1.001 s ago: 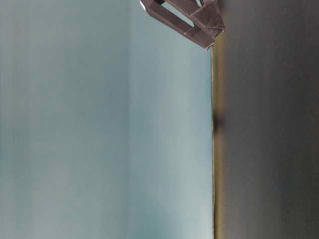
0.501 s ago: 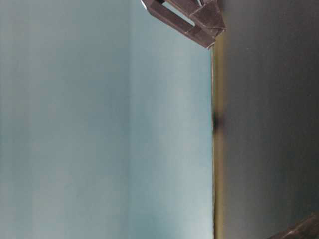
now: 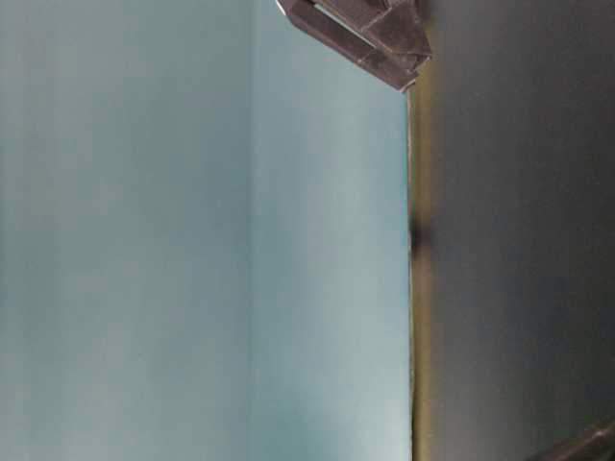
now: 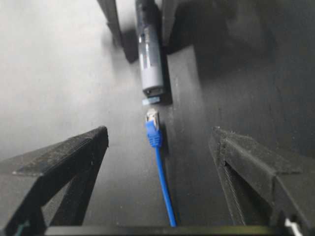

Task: Insert the LAN cable into the hub.
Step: 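Grasp the grey hub with left gripper and blue plug with right, lift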

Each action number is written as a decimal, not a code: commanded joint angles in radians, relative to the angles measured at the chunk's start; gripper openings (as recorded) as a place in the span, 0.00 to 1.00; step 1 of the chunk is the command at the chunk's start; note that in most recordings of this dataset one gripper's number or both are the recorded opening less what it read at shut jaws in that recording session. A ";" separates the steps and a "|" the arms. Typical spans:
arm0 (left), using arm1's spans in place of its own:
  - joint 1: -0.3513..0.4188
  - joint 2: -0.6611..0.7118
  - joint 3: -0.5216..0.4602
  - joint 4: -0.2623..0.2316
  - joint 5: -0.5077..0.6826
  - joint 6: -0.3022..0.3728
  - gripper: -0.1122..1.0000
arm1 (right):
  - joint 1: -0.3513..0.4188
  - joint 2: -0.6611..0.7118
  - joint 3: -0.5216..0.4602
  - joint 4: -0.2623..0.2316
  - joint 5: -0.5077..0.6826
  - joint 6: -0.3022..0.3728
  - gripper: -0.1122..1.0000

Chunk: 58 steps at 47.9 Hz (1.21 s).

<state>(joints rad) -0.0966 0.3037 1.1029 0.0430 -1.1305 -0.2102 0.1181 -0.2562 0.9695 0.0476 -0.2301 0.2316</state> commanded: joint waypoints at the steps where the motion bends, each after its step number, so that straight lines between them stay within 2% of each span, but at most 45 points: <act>1: -0.002 0.012 -0.008 0.003 0.011 0.003 0.66 | 0.018 -0.002 -0.011 0.003 -0.006 0.008 0.82; 8: -0.002 0.031 -0.018 0.003 0.051 0.025 0.60 | 0.028 -0.003 -0.011 0.003 -0.006 0.008 0.82; 14: -0.002 0.029 -0.020 0.002 0.069 0.067 0.37 | 0.037 -0.002 -0.011 0.003 -0.006 0.008 0.82; 15: 0.000 0.029 -0.021 0.003 0.075 0.072 0.35 | 0.037 -0.003 -0.011 0.003 -0.005 0.008 0.82; 22: -0.002 0.000 -0.048 0.003 0.167 0.078 0.36 | 0.038 0.000 -0.011 0.002 -0.009 0.006 0.82; 33: 0.012 -0.172 -0.061 0.003 0.336 0.086 0.36 | 0.035 0.052 -0.014 0.002 -0.041 -0.002 0.82; 43: 0.035 -0.321 -0.066 0.003 0.468 0.086 0.36 | 0.038 0.133 -0.011 0.002 -0.178 -0.003 0.81; 58: 0.037 -0.465 -0.098 0.002 0.649 0.077 0.36 | 0.043 0.373 -0.038 0.002 -0.433 -0.017 0.81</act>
<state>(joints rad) -0.0583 -0.1273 1.0293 0.0430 -0.5154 -0.1350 0.1565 0.0798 0.9511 0.0476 -0.6182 0.2286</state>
